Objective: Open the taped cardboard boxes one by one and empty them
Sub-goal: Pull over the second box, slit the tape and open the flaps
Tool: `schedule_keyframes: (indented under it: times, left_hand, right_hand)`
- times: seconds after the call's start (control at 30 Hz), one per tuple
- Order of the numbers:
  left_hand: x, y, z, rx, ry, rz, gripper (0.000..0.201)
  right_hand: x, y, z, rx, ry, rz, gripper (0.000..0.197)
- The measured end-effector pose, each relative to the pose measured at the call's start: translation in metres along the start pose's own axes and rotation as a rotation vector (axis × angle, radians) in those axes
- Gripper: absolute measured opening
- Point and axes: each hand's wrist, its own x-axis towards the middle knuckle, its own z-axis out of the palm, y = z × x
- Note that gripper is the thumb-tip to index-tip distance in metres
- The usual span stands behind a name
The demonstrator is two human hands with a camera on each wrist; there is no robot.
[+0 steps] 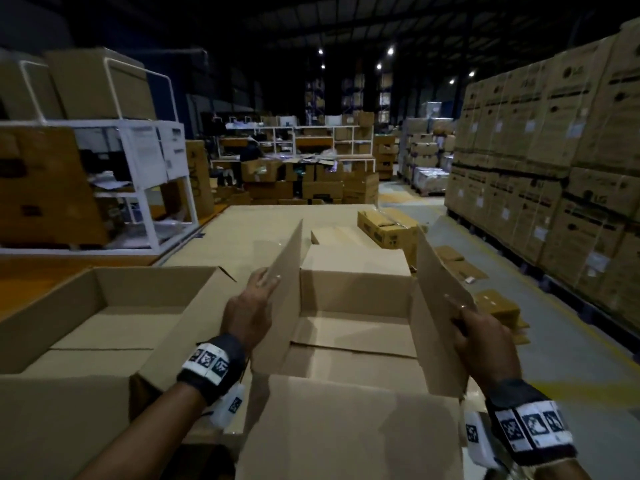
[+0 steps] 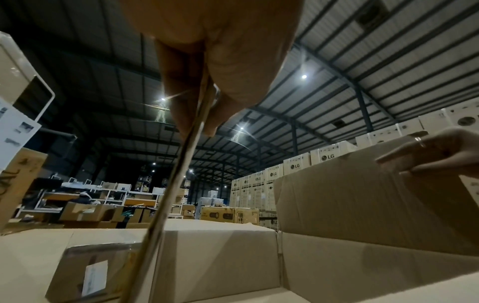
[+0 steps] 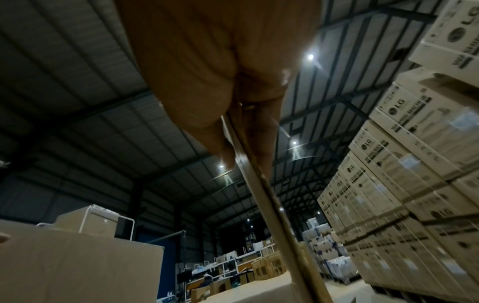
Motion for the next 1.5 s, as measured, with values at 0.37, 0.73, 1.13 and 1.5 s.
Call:
schedule_keyframes:
  times: [0.37,0.73,1.13,1.5]
  left_hand:
    - [0.049,0.002,-0.005,0.079,0.13,0.146,0.083]
    - [0.083,-0.011,-0.079,0.218,0.37,0.255,0.087]
    - [0.061,-0.077,-0.155,0.445,0.403,0.239,0.075]
    - [0.011,-0.199,-0.209,0.535,0.391,0.196,0.076]
  right_hand:
    - [0.059,-0.005,0.011,0.19,0.198,-0.192,0.035]
    - [0.109,-0.046,-0.03,0.329,0.488,-0.442,0.046]
    - [0.133,-0.141,-0.009,0.598,0.498,-0.529,0.042]
    - [0.112,-0.278,0.02,0.547,0.49,-0.641,0.047]
